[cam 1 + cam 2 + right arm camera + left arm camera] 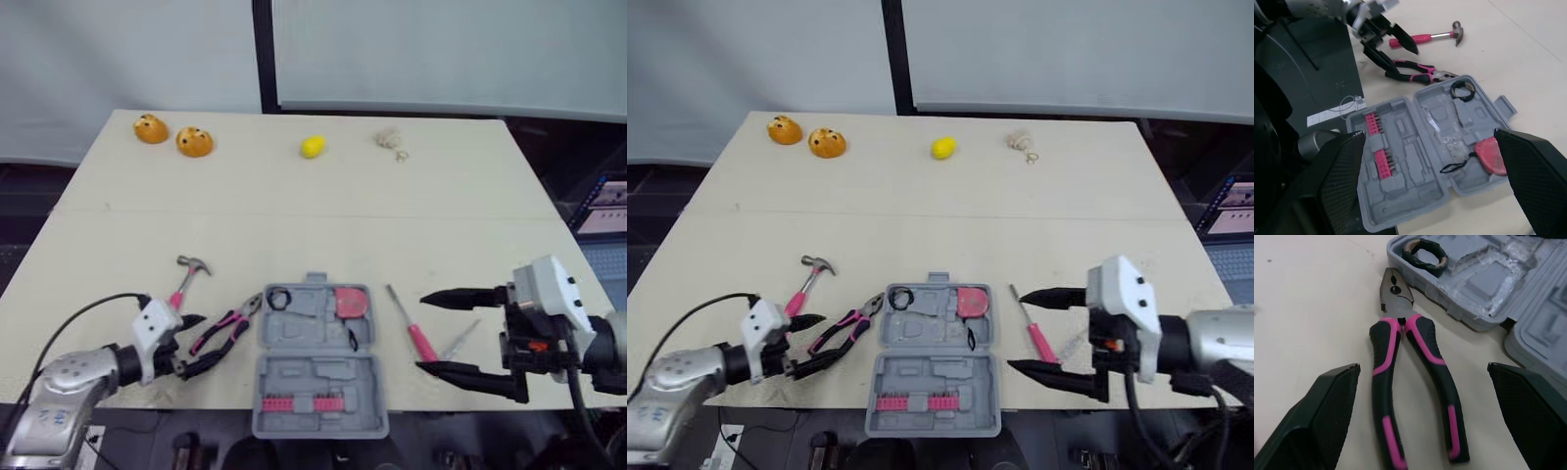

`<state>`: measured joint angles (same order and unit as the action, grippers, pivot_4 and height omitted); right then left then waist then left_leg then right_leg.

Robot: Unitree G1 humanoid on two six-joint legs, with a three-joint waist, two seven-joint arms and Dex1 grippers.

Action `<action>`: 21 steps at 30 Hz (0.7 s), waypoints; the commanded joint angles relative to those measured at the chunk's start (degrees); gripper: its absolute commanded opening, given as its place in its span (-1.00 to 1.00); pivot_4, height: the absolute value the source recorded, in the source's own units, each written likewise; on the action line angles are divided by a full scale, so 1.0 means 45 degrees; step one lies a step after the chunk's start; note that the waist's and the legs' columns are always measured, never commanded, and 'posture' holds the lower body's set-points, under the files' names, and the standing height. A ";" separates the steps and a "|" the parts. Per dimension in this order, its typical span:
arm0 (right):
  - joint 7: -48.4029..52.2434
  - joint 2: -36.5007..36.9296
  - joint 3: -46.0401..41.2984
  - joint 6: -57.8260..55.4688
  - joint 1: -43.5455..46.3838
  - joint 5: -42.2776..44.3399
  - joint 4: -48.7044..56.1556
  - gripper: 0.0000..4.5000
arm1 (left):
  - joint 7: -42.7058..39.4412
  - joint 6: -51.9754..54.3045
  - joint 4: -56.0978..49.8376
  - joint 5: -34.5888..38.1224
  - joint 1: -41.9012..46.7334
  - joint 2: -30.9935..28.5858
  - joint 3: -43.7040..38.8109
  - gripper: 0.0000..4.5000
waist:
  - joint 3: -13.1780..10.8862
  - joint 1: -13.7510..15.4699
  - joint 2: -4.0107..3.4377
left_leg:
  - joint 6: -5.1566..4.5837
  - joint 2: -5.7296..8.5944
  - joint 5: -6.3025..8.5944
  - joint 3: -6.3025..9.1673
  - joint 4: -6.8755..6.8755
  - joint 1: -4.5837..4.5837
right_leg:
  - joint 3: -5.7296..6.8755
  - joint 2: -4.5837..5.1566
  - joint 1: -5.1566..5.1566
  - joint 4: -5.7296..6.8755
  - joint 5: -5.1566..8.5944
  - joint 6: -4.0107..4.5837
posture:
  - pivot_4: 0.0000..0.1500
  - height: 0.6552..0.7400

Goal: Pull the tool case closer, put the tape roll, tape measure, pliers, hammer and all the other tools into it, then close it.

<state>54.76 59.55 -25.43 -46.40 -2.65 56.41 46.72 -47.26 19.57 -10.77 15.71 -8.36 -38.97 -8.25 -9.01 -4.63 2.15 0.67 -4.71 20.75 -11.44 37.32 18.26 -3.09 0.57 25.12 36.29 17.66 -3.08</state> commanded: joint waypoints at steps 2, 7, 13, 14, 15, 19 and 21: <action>-0.0207 0.0003 0.0868 0.0408 0.0512 -0.0194 0.0159 0.98 | 0.0940 0.0170 0.0038 -0.0503 0.0551 0.0466 0.0497 1.00 | 0.0001 0.0001 0.0001 | -0.0001 -0.0004 -0.0003 0.0000 0.0004 0.0000 | 0.0000 -0.0004 0.0000 0.0002 0.0000 -0.0001 | 1.00 1.00; -0.0319 -0.0055 0.1467 0.0589 0.0891 -0.0238 0.0142 0.98 | 0.1471 -0.0074 0.0503 -0.1085 0.0866 0.0855 0.1048 1.00 | 0.0001 -0.0015 0.0000 | 0.0000 -0.0006 -0.0019 0.0000 0.0028 -0.0011 | -0.0003 -0.0002 -0.0001 0.0045 0.0000 0.0001 | 1.00 1.00; -0.0294 -0.0035 0.1679 0.0682 0.1051 -0.0351 0.0017 0.98 | 0.1520 -0.0382 0.1031 -0.1337 0.1133 0.0732 0.1036 1.00 | 0.0002 0.0015 0.0002 | -0.0007 -0.0006 -0.0022 0.0003 0.0060 -0.0005 | -0.0004 0.0004 -0.0003 0.0058 -0.0001 0.0001 | 1.00 1.00; -0.0259 -0.0022 0.1643 0.0698 0.1020 -0.0371 -0.0007 0.98 | 0.1492 -0.0415 0.1154 -0.1316 0.1190 0.0707 0.0987 1.00 | 0.0002 0.0018 0.0002 | -0.0007 -0.0006 -0.0022 0.0004 0.0063 -0.0005 | -0.0003 0.0004 -0.0004 0.0058 -0.0002 0.0001 | 1.00 1.00; -0.0237 -0.0014 0.1607 0.0712 0.0982 -0.0399 -0.0037 0.98 | 0.1477 -0.0443 0.1253 -0.1274 0.1250 0.0729 0.0956 1.00 | 0.0002 0.0021 0.0001 | -0.0008 -0.0006 -0.0022 0.0004 0.0064 -0.0005 | -0.0003 0.0005 -0.0005 0.0059 -0.0002 0.0002 | 1.00 1.00; -0.0209 -0.0002 0.1539 0.0782 0.0836 -0.0477 -0.0094 0.98 | 0.1305 -0.0574 0.1469 -0.1183 0.1378 0.0858 0.1080 1.00 | 0.0002 0.0028 0.0000 | -0.0012 -0.0006 -0.0022 0.0003 0.0067 -0.0005 | -0.0003 0.0008 -0.0006 0.0060 -0.0003 0.0000 | 1.00 1.00; -0.0223 -0.0003 0.1445 0.0776 0.0724 -0.0463 -0.0103 0.98 | 0.1343 -0.0667 0.1787 -0.1169 0.1476 0.1055 0.1144 1.00 | 0.0004 0.0040 -0.0002 | -0.0012 -0.0007 -0.0022 0.0003 0.0068 -0.0005 | -0.0003 0.0007 -0.0005 0.0063 -0.0003 0.0000 | 1.00 1.00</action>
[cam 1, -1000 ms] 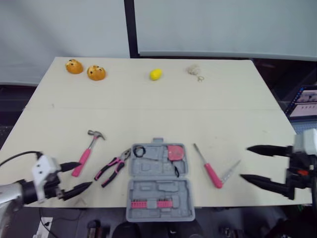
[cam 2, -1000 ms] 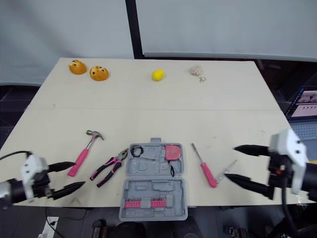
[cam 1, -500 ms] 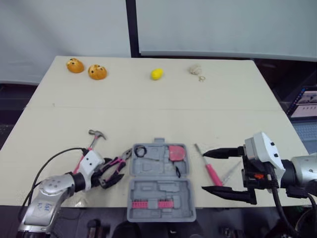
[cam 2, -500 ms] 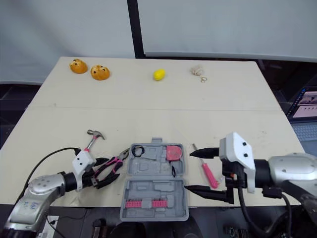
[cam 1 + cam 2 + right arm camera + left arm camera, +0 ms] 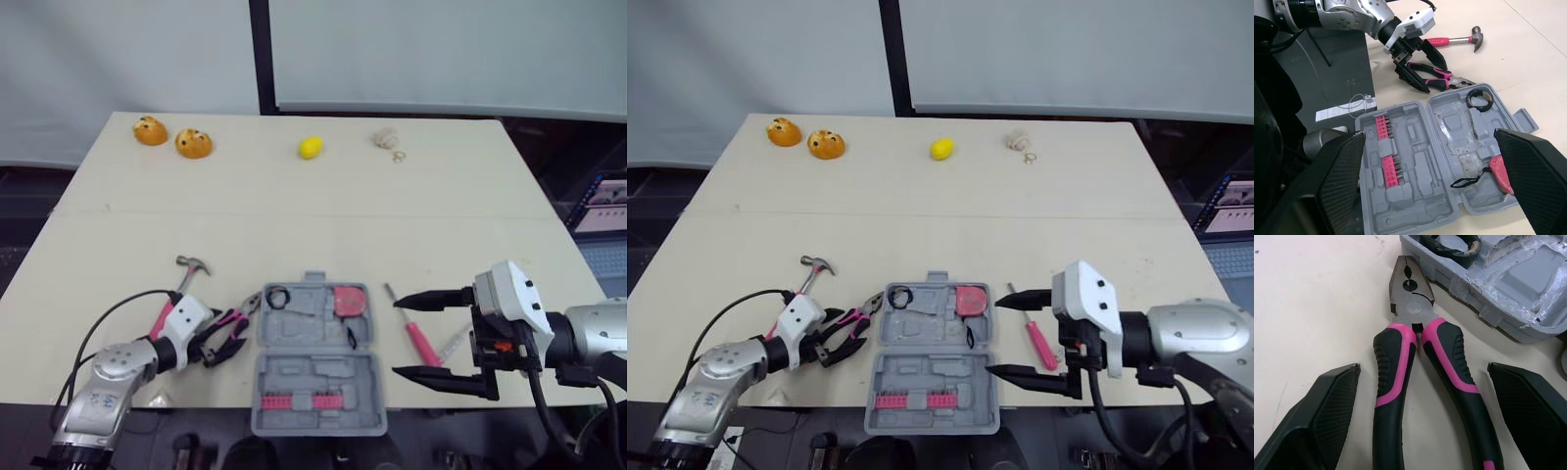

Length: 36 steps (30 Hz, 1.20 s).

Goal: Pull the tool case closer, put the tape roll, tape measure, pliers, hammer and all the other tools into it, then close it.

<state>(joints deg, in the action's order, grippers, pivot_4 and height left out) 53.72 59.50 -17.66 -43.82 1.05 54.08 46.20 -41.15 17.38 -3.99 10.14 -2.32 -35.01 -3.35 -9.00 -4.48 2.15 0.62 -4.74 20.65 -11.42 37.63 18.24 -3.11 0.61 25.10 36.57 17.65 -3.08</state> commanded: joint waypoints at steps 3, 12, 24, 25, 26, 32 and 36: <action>-0.0039 -0.0002 -0.0415 0.0195 -0.0220 0.0090 0.0004 0.98 | 0.0091 -0.0312 0.0533 -0.0136 0.0169 0.0278 0.0151 1.00 | 0.0001 0.0029 -0.0002 | -0.0001 0.0001 0.0000 0.0001 0.0018 0.0000 | 0.0000 0.0002 -0.0002 0.0015 -0.0001 -0.0001 | 1.00 1.00; -0.0253 -0.0140 -0.0581 0.0254 -0.0577 0.0092 0.0083 0.98 | 0.0266 -0.0202 0.0557 -0.0164 0.0150 0.0534 0.0257 1.00 | 0.0004 0.0085 -0.0004 | -0.0004 0.0001 0.0001 0.0006 0.0031 -0.0007 | 0.0000 0.0006 -0.0014 0.0034 0.0000 0.0000 | 1.00 1.00; -0.0298 -0.0123 -0.0759 0.0216 -0.0582 0.0394 0.0071 1.00 | 0.0306 -0.0088 0.0577 0.0258 0.0211 0.0564 -0.0300 0.16 | 0.0004 0.0265 -0.0005 | -0.0007 0.0000 0.0004 0.0005 0.0037 -0.0006 | 0.0000 0.0005 -0.0012 0.0036 0.0001 0.0001 | 1.00 1.00; -0.0284 -0.0114 -0.0787 0.0215 -0.0595 0.0404 0.0069 1.00 | 0.0311 -0.0109 0.0575 0.0282 0.0195 0.0533 -0.0351 0.16 | 0.0004 0.0264 -0.0005 | -0.0007 0.0000 0.0004 0.0005 0.0037 -0.0006 | 0.0000 0.0005 -0.0012 0.0036 0.0001 0.0001 | 1.00 1.00; -0.0265 -0.0102 -0.0811 0.0215 -0.0589 0.0413 0.0047 1.00 | 0.0330 -0.0142 0.0583 0.0308 0.0186 0.0504 -0.0420 0.16 | 0.0004 0.0263 -0.0005 | -0.0007 -0.0001 0.0004 0.0006 0.0037 -0.0005 | 0.0000 0.0004 -0.0011 0.0036 0.0001 0.0002 | 1.00 1.00; -0.0154 -0.0037 -0.0865 0.0213 -0.0505 0.0424 -0.0043 1.00 | 0.0341 0.0016 0.0291 0.0610 0.0346 0.0260 -0.0923 0.16 | 0.0003 0.0255 -0.0002 | -0.0006 -0.0004 0.0004 0.0006 0.0037 -0.0003 | 0.0000 0.0000 -0.0008 0.0037 0.0001 0.0002 | 1.00 1.00; -0.0049 0.0044 -0.0914 0.0219 -0.0416 0.0439 -0.0143 1.00 | -0.0103 -0.0165 -0.0076 0.0584 0.0357 -0.0245 -0.1029 0.16 | 0.0001 0.0266 0.0000 | -0.0006 -0.0005 0.0004 0.0006 0.0037 0.0002 | 0.0001 0.0000 -0.0003 0.0035 0.0001 0.0002 | 1.00 1.00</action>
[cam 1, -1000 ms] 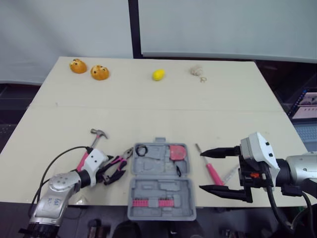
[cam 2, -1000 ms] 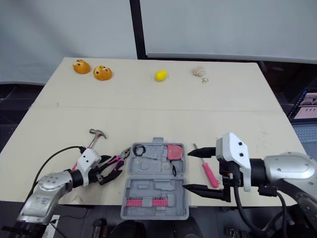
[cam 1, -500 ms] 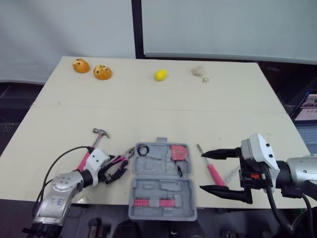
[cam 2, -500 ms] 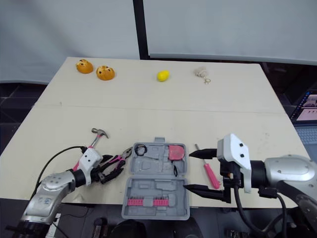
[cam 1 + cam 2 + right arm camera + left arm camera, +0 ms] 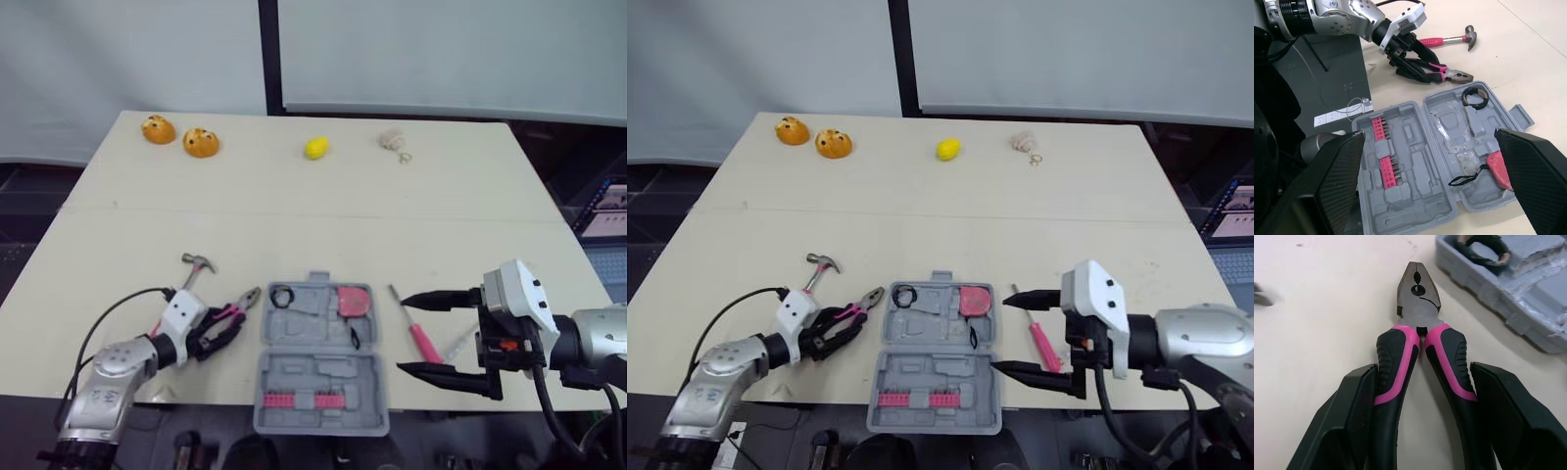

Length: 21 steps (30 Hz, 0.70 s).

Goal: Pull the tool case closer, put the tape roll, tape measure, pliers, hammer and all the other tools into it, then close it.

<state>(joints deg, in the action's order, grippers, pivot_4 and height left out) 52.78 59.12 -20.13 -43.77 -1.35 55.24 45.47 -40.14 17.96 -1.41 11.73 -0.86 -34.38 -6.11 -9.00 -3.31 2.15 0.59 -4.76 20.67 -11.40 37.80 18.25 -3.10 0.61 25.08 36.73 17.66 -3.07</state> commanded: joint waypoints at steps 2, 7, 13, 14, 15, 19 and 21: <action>0.0226 0.0195 -0.0382 0.0212 0.0192 0.0170 -0.0036 1.00 | -0.0482 -0.0066 -0.0913 0.0460 0.0142 -0.0597 -0.0611 0.16 | 0.0000 0.0011 0.0000 | -0.0002 0.0001 0.0002 -0.0001 -0.0001 0.0004 | 0.0001 0.0004 0.0002 -0.0005 0.0000 0.0000 | 1.00 1.00; 0.0300 0.0308 -0.0484 0.0172 0.0346 0.0285 -0.0117 1.00 | -0.1130 0.0169 -0.1544 0.0699 0.0194 -0.1152 -0.0586 0.16 | -0.0001 0.0011 0.0001 | -0.0002 0.0000 0.0005 0.0000 -0.0002 0.0016 | 0.0005 0.0006 0.0009 -0.0012 0.0000 -0.0001 | 1.00 1.00; 0.0332 0.0714 -0.0696 -0.0030 0.0764 0.0731 -0.0032 1.00 | -0.2589 0.0953 -0.2760 0.1087 0.1047 -0.2374 -0.0143 0.16 | -0.0004 0.0005 0.0001 | 0.0001 -0.0001 0.0005 -0.0002 -0.0001 0.0018 | 0.0005 0.0002 0.0016 -0.0008 0.0000 0.0000 | 1.00 1.00; 0.0308 0.0872 -0.0637 -0.0134 0.0959 0.0899 0.0017 1.00 | -0.3101 0.1213 -0.3071 0.1192 0.1342 -0.2728 0.0151 0.16 | -0.0006 0.0004 0.0002 | 0.0002 0.0001 0.0005 -0.0002 -0.0001 0.0018 | 0.0005 0.0002 0.0016 -0.0009 0.0000 0.0000 | 1.00 1.00; 0.0273 0.1056 -0.0529 -0.0239 0.1188 0.1042 0.0053 1.00 | -0.3629 0.1459 -0.3394 0.1253 0.1665 -0.3097 0.0518 0.16 | -0.0006 0.0006 0.0001 | 0.0002 0.0001 0.0005 -0.0002 0.0002 0.0019 | 0.0005 0.0001 0.0016 -0.0007 0.0000 0.0001 | 1.00 1.00; 0.0014 0.1836 0.0701 -0.0611 0.2192 0.0513 0.0072 1.00 | -0.5378 0.2117 -0.3899 0.1347 0.3180 -0.4020 0.2098 0.16 | -0.0008 0.0006 -0.0013 | 0.0001 0.0006 0.0006 -0.0006 -0.0007 0.0019 | 0.0005 0.0006 0.0014 -0.0028 0.0001 0.0003 | 1.00 1.00; -0.0091 0.2033 0.1577 -0.0704 0.2857 0.0033 0.0042 1.00 | -0.5887 0.2356 -0.3819 0.1178 0.3984 -0.4109 0.2846 0.16 | -0.0011 0.0001 -0.0016 | 0.0001 0.0004 0.0007 -0.0008 -0.0012 0.0023 | 0.0005 0.0001 0.0016 -0.0041 0.0000 0.0002 | 1.00 1.00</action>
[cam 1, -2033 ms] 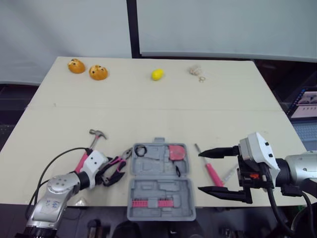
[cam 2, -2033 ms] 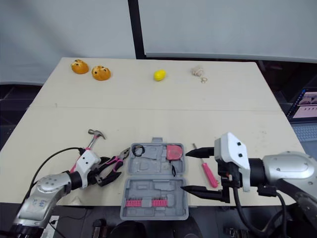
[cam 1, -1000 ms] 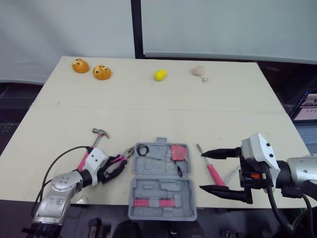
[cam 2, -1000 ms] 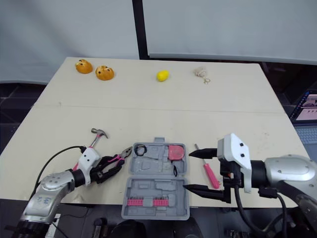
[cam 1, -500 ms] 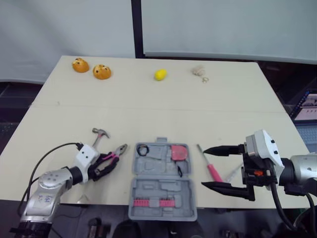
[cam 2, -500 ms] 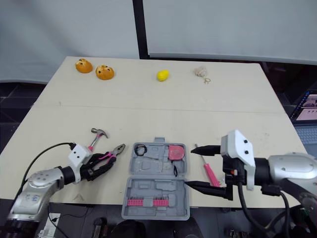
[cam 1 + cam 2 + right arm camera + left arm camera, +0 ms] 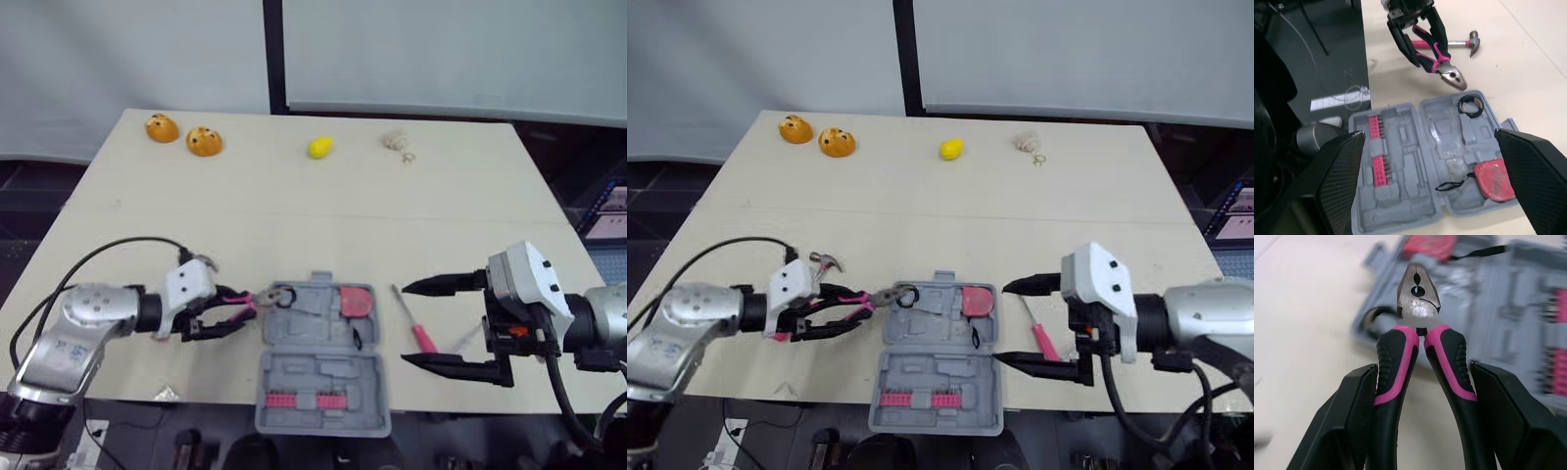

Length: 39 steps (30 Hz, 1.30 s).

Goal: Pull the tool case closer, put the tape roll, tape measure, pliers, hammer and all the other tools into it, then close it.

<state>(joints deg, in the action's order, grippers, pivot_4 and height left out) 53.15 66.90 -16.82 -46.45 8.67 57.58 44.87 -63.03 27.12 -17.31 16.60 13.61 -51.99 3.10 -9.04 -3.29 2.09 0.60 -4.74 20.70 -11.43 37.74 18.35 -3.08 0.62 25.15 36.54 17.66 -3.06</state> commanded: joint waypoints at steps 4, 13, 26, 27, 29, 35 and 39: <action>-0.0799 0.0181 0.2971 -0.1080 0.2539 -0.1219 -0.0030 1.00 | -0.1176 0.0267 0.0149 -0.0608 0.2584 0.0416 0.2349 0.16 | -0.0017 -0.0048 -0.0026 | 0.0001 0.0001 -0.0002 -0.0017 0.0019 0.0042 | -0.0016 -0.0015 0.0056 0.0022 -0.0002 -0.0003 | 1.00 1.00; -0.2195 -0.1513 0.7223 -0.3363 0.5591 -0.3673 -0.0711 1.00 | -0.0699 -0.0491 0.1248 -0.2175 0.4416 0.2501 0.4264 0.16 | -0.0022 -0.0041 -0.0033 | -0.0007 -0.0005 -0.0006 -0.0015 0.0090 0.0067 | -0.0029 -0.0018 0.0084 0.0084 -0.0002 -0.0005 | 1.00 1.00; -0.3064 -0.3814 1.0530 -0.4203 0.6785 -0.6794 -0.1948 1.00 | -0.0217 0.0056 0.1063 -0.2544 0.4663 0.3746 0.4472 0.16 | -0.0022 -0.0021 -0.0038 | -0.0005 -0.0009 -0.0015 -0.0025 0.0104 0.0069 | -0.0027 -0.0017 0.0106 0.0132 0.0003 0.0000 | 1.00 1.00; -0.3051 -0.3908 1.0632 -0.4124 0.6780 -0.6965 -0.2008 1.00 | -0.0187 0.0113 0.0995 -0.2530 0.4660 0.3798 0.4470 0.16 | -0.0022 -0.0021 -0.0037 | -0.0005 -0.0007 -0.0015 -0.0026 0.0105 0.0069 | -0.0028 -0.0016 0.0106 0.0135 0.0002 -0.0001 | 1.00 1.00; -0.3004 -0.4095 1.0716 -0.4045 0.6760 -0.7231 -0.2096 1.00 | -0.0151 0.0221 0.0880 -0.2513 0.4647 0.3864 0.4464 0.16 | -0.0022 -0.0028 -0.0038 | -0.0004 -0.0007 -0.0015 -0.0025 0.0114 0.0066 | -0.0029 -0.0016 0.0104 0.0149 0.0002 -0.0001 | 1.00 1.00; -0.2805 -0.4404 1.0953 -0.3523 0.6708 -0.8051 -0.2438 1.00 | -0.0129 0.0278 0.0801 -0.2494 0.4666 0.4036 0.4425 0.16 | -0.0022 -0.0032 -0.0038 | 0.0007 -0.0007 -0.0021 -0.0030 0.0115 0.0051 | -0.0031 -0.0020 0.0105 0.0178 0.0010 0.0013 | 1.00 1.00; -0.2601 -0.4516 1.0896 -0.3267 0.6655 -0.8292 -0.2564 1.00 | -0.0077 0.0217 0.0849 -0.2527 0.4688 0.4115 0.4406 0.16 | -0.0022 -0.0029 -0.0038 | 0.0007 -0.0007 -0.0021 -0.0031 0.0114 0.0052 | -0.0030 -0.0020 0.0106 0.0180 0.0011 0.0012 | 1.00 1.00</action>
<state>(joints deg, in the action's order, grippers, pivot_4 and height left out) 40.55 46.67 33.13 -62.30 38.88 21.23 33.05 -63.76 28.83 -10.91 4.69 33.74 -33.78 23.67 -9.14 -3.42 1.92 0.63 -4.78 20.60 -11.57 38.26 18.58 -3.21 0.52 25.63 37.36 17.71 -3.00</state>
